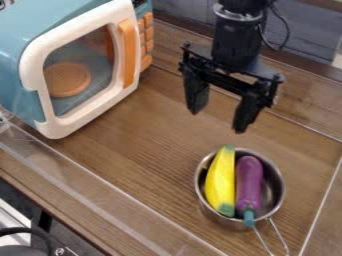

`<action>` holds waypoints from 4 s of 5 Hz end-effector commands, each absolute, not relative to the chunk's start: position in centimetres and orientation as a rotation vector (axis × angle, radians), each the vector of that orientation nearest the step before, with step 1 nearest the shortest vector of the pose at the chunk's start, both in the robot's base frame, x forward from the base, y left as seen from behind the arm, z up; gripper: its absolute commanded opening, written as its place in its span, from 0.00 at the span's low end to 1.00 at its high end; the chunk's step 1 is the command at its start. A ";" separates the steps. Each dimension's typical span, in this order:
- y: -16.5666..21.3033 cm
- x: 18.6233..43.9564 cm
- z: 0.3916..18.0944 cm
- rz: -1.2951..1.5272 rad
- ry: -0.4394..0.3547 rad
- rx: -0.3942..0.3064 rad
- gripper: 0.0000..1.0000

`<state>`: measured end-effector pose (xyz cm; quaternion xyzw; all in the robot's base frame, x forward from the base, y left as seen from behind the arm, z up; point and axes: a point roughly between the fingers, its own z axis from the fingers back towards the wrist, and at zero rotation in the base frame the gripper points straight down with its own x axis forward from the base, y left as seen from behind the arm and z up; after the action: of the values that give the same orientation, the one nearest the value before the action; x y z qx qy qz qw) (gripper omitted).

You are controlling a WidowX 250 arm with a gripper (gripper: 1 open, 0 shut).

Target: Remove the eggplant from inside the silver pot and put it on the table

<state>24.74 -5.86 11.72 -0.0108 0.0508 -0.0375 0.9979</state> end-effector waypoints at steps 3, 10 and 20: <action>-9.3 23.6 11.5 -0.118 0.010 -0.039 1.00; -10.9 23.1 6.2 -0.117 -0.062 -0.041 1.00; -10.4 23.0 1.7 -0.037 -0.042 -0.061 1.00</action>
<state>24.20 -11.09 3.48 -0.0434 -0.0538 -0.0138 0.9975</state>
